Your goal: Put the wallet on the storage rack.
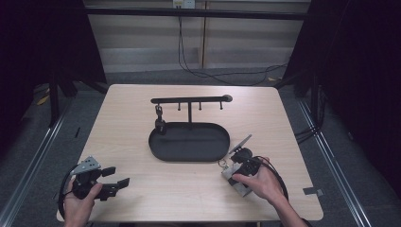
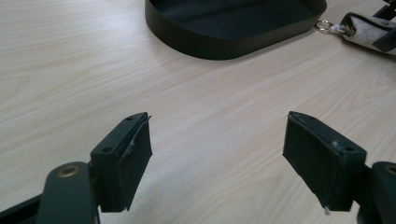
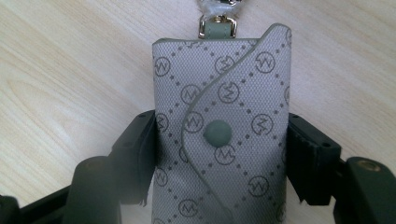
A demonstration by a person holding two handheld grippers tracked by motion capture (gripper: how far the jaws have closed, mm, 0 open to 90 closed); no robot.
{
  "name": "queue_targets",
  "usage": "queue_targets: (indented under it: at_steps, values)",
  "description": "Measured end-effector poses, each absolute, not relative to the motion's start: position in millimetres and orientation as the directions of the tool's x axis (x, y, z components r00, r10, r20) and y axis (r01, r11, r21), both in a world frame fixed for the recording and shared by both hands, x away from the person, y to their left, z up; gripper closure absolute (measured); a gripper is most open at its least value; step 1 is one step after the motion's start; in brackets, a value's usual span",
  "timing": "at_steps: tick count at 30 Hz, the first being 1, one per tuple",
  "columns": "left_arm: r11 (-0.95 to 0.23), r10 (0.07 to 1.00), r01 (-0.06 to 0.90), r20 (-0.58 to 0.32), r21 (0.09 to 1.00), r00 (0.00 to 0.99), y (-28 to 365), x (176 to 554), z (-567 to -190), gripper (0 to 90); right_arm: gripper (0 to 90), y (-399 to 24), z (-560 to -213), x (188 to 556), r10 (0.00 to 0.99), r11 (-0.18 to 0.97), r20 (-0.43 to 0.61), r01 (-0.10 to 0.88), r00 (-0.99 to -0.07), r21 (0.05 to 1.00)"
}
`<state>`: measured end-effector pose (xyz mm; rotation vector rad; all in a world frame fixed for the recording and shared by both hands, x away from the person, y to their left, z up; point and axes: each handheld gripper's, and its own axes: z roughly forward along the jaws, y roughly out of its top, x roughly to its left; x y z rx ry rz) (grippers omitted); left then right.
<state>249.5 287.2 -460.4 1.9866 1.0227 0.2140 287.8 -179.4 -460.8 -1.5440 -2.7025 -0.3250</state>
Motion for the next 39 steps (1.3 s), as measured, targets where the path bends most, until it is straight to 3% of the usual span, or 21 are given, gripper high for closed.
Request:
queue_targets:
  at_steps: [39]
  values:
    - [-0.276,0.732,0.599,-0.24,0.751,0.638,287,250,-461,23.4,33.8,-200,-401,303,0.861,0.477,0.125,0.868,-0.493,0.137]
